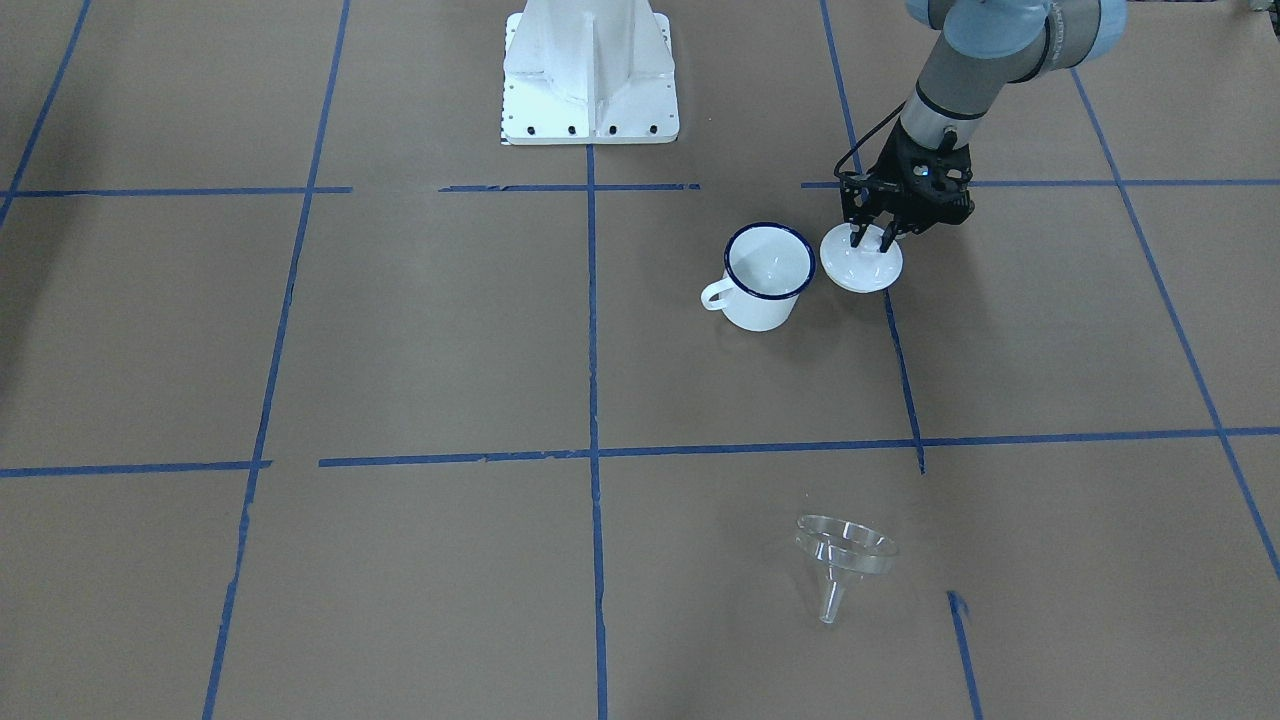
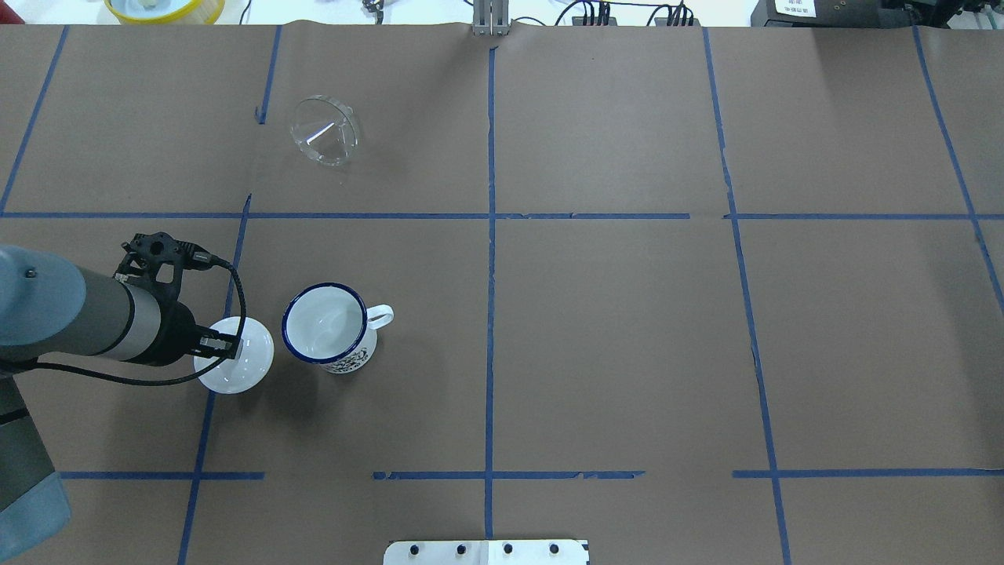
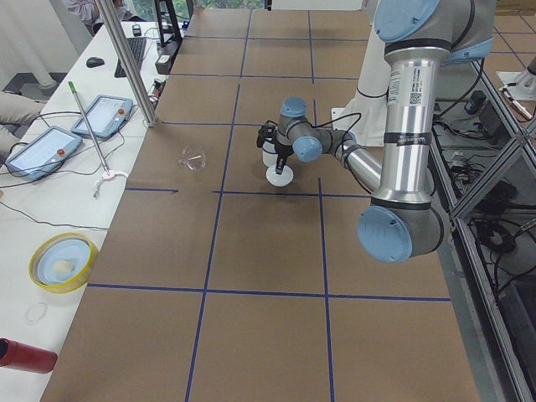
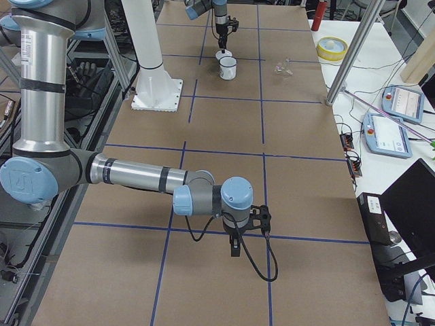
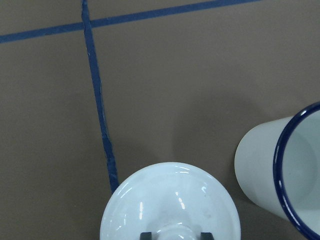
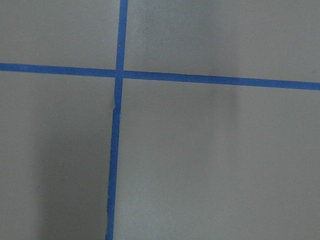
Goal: Place funnel on cup
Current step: 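Carry the lid beside the mug nearer the robot and set it down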
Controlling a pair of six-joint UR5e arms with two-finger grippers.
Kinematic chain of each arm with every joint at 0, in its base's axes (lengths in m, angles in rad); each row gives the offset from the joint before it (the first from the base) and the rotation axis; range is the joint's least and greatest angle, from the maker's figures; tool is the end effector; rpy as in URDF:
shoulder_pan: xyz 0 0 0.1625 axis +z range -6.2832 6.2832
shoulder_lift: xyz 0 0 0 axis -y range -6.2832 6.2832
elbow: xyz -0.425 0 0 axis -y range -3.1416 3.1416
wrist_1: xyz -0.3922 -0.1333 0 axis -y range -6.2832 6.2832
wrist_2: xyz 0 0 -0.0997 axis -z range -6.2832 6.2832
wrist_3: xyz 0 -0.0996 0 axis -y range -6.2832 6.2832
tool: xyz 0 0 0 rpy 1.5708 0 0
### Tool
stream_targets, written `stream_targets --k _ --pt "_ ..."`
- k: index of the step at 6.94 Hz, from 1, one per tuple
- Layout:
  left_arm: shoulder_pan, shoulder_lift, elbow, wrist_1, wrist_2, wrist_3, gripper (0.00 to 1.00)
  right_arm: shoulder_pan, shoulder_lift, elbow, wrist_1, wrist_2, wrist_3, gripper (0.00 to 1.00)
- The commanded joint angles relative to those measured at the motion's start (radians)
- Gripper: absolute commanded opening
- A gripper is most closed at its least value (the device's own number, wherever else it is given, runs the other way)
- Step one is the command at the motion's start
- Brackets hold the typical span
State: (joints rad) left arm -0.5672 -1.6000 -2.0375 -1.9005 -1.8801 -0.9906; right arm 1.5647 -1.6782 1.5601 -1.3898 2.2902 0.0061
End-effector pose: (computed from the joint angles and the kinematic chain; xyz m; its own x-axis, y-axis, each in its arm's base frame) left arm 0.3619 -0.3526 0.3918 0.6554 0.2016 -0.7278 -0.0433 0.9722 0.2303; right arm 0.0649 -0.4485 0.6998 0.7520 -0.0399 0.6580 0.0015 0.9983 0.0588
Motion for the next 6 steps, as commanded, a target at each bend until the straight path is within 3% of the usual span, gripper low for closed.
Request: stream_targets --k 1,3,5,6 --pt "0.013 0.000 0.046 -0.064 0.003 -0.003 0.00 0.000 0.000 0.000 0.000 0.000 0.000 1.00" --pt "0.013 0.000 0.056 -0.084 0.003 -0.003 0.00 0.000 0.000 0.000 0.000 0.000 0.000 1.00" --pt "0.013 -0.003 0.062 -0.084 0.003 -0.003 0.28 0.000 0.000 0.000 0.000 0.000 0.000 1.00" --pt "0.013 -0.005 0.062 -0.084 0.015 -0.005 0.84 0.000 0.000 0.000 0.000 0.000 0.000 1.00"
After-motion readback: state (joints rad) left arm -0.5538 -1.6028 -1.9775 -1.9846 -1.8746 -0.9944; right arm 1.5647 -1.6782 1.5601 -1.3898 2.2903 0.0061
